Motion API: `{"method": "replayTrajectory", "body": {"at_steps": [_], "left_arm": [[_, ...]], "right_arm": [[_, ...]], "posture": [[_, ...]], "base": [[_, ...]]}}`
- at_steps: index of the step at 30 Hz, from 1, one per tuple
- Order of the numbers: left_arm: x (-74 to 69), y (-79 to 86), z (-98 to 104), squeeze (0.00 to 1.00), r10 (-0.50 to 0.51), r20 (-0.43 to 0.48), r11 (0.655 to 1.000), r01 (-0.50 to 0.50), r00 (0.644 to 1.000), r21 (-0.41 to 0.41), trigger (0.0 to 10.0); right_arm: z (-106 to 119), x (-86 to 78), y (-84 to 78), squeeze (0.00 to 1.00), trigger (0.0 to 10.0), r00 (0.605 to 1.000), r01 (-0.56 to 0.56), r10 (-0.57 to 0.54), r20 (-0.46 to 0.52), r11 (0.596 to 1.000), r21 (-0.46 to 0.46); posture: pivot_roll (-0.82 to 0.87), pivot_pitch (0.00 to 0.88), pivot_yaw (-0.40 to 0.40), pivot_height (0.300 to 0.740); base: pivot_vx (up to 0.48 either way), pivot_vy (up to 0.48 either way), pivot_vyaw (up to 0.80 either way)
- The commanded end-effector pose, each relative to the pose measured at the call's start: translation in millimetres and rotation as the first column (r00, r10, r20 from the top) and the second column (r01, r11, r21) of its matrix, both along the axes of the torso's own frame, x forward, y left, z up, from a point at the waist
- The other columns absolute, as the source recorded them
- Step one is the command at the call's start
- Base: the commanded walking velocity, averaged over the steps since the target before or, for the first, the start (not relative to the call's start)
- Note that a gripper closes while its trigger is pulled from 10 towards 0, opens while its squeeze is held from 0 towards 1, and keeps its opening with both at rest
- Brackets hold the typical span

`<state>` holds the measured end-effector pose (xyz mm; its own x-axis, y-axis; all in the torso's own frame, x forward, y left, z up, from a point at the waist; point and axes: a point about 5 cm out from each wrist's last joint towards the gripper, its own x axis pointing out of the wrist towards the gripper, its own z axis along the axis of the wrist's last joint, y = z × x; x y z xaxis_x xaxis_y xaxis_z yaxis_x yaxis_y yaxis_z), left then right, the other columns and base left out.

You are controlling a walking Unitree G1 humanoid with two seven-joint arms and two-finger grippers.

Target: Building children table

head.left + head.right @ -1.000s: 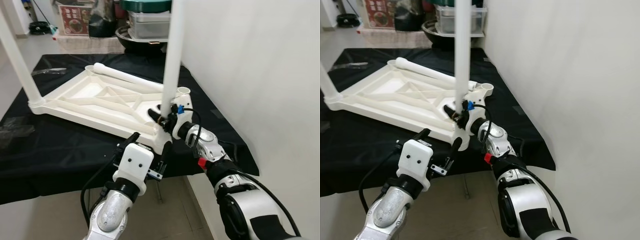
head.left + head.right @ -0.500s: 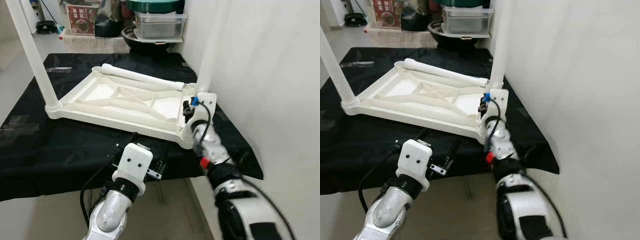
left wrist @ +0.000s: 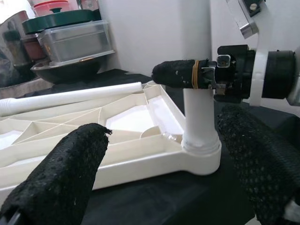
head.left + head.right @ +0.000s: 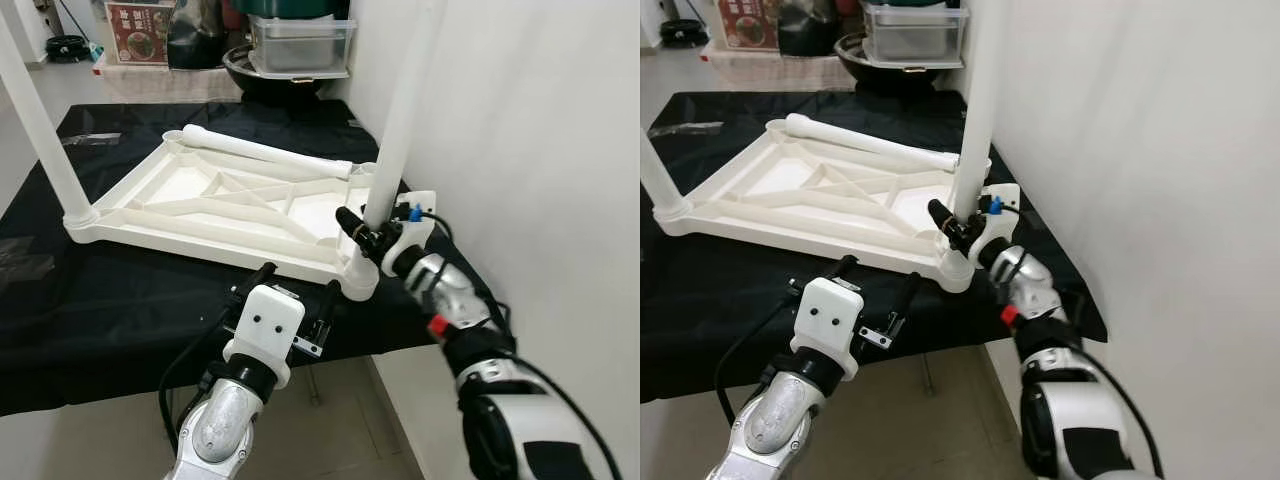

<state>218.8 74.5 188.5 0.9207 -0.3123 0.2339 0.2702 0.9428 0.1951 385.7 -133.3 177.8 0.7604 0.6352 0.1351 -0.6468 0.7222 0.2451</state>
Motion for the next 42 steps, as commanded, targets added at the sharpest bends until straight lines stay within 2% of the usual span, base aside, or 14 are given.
{"method": "replayTrajectory", "body": {"at_steps": [1,8,12,13,15,17,23,25,28,31,36,37,38,42], "left_arm": [[0.7,-0.5,-1.3,0.00,0.004,-0.003,1.000,-0.004,1.000,0.012,10.0],[1.7,2.0,-0.6,0.00,0.012,-0.001,1.000,-0.012,1.000,0.017,10.0],[1.5,2.1,-0.3,0.00,0.013,0.000,1.000,-0.013,1.000,0.018,10.0],[1.6,2.2,-0.1,0.00,0.013,0.001,1.000,-0.013,1.000,0.018,10.0],[1.6,2.2,-0.1,0.00,0.013,0.001,1.000,-0.013,1.000,0.018,10.0],[1.9,3.2,0.1,0.00,0.017,0.002,1.000,-0.017,1.000,0.018,10.0],[1.8,2.8,-0.3,0.00,0.015,0.001,1.000,-0.015,1.000,0.018,10.0],[1.9,1.7,-0.5,0.00,0.012,0.000,1.000,-0.012,1.000,0.017,10.0],[2.0,1.4,-0.6,0.00,0.010,0.000,1.000,-0.010,1.000,0.016,10.0],[2.2,0.7,-0.7,0.00,0.007,0.000,1.000,-0.007,1.000,0.015,10.0],[2.5,0.8,-0.6,0.00,0.007,0.000,1.000,-0.007,1.000,0.017,10.0],[2.6,1.0,-0.6,0.00,0.008,0.000,1.000,-0.008,1.000,0.015,10.0],[2.6,0.9,-0.8,0.00,0.007,0.000,1.000,-0.007,1.000,0.018,10.0],[2.9,0.7,-1.0,0.00,0.006,-0.001,1.000,-0.006,1.000,0.019,10.0]], "right_arm": [[-3.9,-7.8,17.1,0.00,10.0,0.977,-0.213,0.213,-0.006,0.976,-0.041],[-17.7,-26.4,55.7,0.00,10.0,0.839,-0.534,0.544,-0.020,0.816,-0.220],[-19.3,-24.3,64.4,0.00,10.0,0.864,-0.482,0.503,0.004,0.830,-0.281],[-16.8,-19.9,65.4,0.00,0.0,0.894,-0.428,0.448,0.011,0.862,-0.272],[-16.8,-19.9,65.4,0.00,0.0,0.894,-0.428,0.448,0.011,0.862,-0.272],[-4.4,0.5,54.5,0.00,0.0,0.994,-0.076,0.094,0.062,0.965,-0.250],[-0.4,9.1,40.0,0.00,0.0,0.988,0.149,-0.136,0.069,0.961,-0.233],[-5.5,15.4,16.7,0.00,0.0,0.903,0.421,-0.430,0.022,0.872,-0.251],[-10.8,15.2,4.2,0.00,0.0,0.824,0.546,-0.566,0.008,0.790,-0.278],[-23.9,6.9,-11.3,0.00,0.0,0.644,0.724,-0.765,-0.017,0.617,-0.308],[-30.8,-0.4,-2.1,0.00,0.0,0.573,0.775,-0.818,-0.046,0.559,-0.293],[-28.6,-0.8,9.6,0.00,10.0,0.604,0.761,-0.795,-0.054,0.596,-0.257],[-23.7,-0.2,20.6,1.00,10.0,0.661,0.728,-0.748,-0.055,0.657,-0.197],[-13.5,1.6,24.9,1.00,10.0,0.705,0.702,-0.709,-0.003,0.700,-0.133]], "posture": [[0.12,0.046,-0.111,0.740],[0.13,0.053,-0.113,0.740],[0.13,0.053,-0.115,0.740],[0.13,0.053,-0.114,0.740],[0.13,0.053,-0.114,0.740],[0.13,0.057,-0.115,0.740],[0.12,0.058,-0.113,0.740],[0.12,0.059,-0.112,0.740],[0.11,0.059,-0.109,0.740],[0.11,0.057,-0.111,0.740],[0.12,0.059,-0.110,0.740],[0.12,0.059,-0.110,0.740],[0.11,0.059,-0.109,0.740],[0.11,0.059,-0.114,0.740]], "base": [[0.000,0.000,0.00],[0.000,0.000,0.00],[0.000,0.000,0.00],[0.000,0.000,0.00],[0.000,0.000,0.00],[0.000,0.000,0.00],[0.000,0.000,0.00],[0.000,0.000,0.00],[0.000,0.000,0.00],[0.000,0.000,0.00],[0.000,0.000,0.00],[0.000,0.000,0.00],[0.000,0.000,0.00],[0.000,0.000,0.00]]}}
